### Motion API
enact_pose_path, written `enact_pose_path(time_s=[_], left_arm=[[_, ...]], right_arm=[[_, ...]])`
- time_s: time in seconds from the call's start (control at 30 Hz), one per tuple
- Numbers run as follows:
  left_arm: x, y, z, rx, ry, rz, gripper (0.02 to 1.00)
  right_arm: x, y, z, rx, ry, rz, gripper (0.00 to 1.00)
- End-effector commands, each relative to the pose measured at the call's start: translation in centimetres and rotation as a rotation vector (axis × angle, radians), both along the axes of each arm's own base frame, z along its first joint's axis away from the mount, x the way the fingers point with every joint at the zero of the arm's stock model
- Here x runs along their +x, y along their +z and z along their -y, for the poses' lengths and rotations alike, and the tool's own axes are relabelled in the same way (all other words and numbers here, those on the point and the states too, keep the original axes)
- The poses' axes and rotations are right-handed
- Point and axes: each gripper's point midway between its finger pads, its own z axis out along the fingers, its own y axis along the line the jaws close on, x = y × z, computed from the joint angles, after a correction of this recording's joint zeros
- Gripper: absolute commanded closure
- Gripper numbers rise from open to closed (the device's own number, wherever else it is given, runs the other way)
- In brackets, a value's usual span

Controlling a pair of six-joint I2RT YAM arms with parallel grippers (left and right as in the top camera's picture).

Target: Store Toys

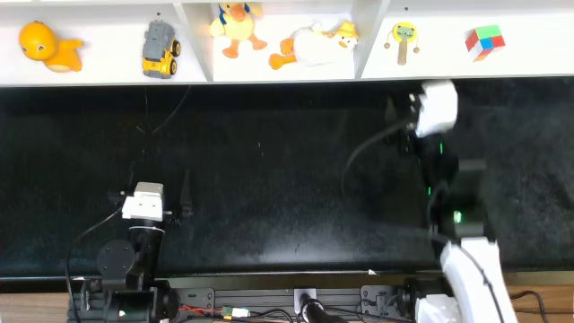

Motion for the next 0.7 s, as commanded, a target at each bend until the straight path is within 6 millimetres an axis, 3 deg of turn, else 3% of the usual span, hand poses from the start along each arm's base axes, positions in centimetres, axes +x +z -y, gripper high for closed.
enact_pose_path(time_s=[0.03,0.27,0.47,0.7], left_arm=[[0.0,0.0,-0.1,-0.011,0.005,0.002,0.02],[0.0,0.0,-0.1,-0.011,0.005,0.002,0.02],[0.0,0.0,-0.1,-0.011,0.005,0.002,0.02],[0.0,0.0,-0.1,-0.011,0.005,0.002,0.02]], right_arm=[[-3.2,-1.0,0.4,0.068,-0.03,0.074,0.005],[-6.6,-2.8,0.5,0.088,-0.027,0.175,0.003],[-8.0,-3.9,0.6,0.174,-0.035,0.272,0.005],[-9.4,-4.6,0.6,0.177,-0.031,0.256,0.003]])
